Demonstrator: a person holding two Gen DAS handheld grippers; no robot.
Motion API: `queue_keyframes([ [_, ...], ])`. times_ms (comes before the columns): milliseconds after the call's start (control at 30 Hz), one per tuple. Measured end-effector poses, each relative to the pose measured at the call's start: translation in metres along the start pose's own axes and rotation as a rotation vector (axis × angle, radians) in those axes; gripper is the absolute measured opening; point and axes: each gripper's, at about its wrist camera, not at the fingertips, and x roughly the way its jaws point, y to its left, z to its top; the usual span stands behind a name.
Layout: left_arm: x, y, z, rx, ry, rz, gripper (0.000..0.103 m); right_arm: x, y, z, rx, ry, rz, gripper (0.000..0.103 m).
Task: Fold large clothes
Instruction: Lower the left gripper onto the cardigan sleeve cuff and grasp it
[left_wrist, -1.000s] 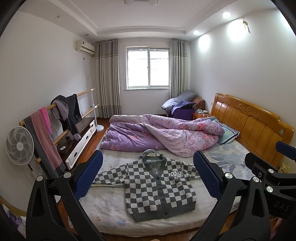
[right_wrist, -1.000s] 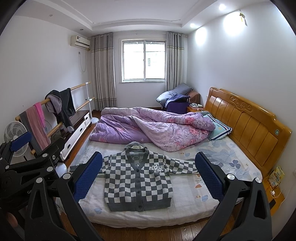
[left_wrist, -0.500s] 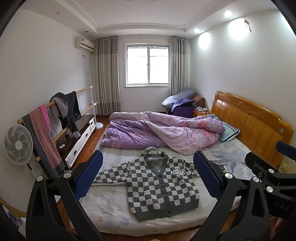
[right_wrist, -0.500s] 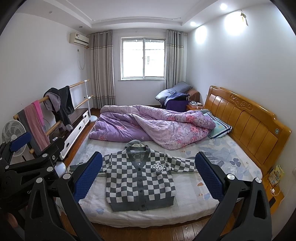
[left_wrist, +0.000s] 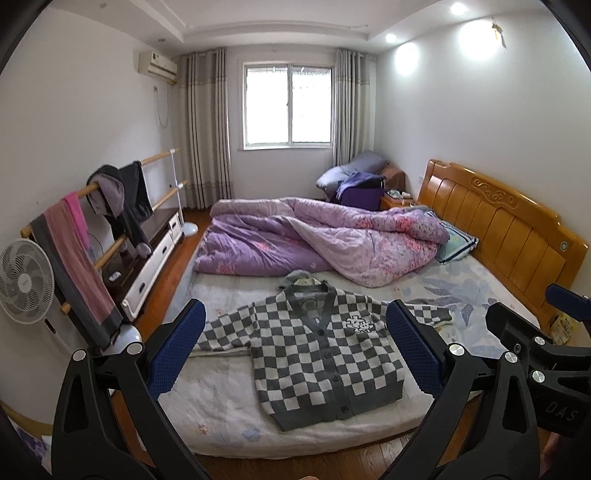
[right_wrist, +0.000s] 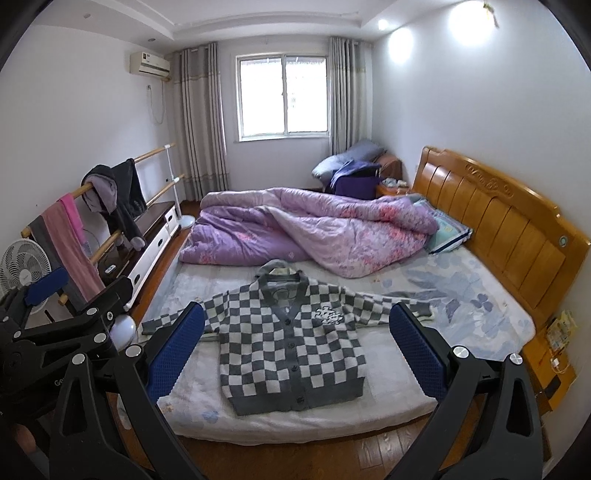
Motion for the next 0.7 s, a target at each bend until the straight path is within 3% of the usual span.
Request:
queue_keyframes([
  [133, 0.050, -0.002, 0.004, -0.042, 0.058, -0.012, 0.098, 0.045, -0.010, 0.008, -0.007, 0.029, 0.017, 0.096],
  [500, 0.212, -0.007, 0.016, -0.112, 0.186, 0.087, 0.098, 0.214, -0.028, 0.043, -0.049, 0.107, 0.140, 0.096],
  [700, 0.301, 0.035, -0.010, -0.209, 0.327, 0.189, 0.098, 0.308, -0.003, 0.037, -0.105, 0.199, 0.184, 0.096],
])
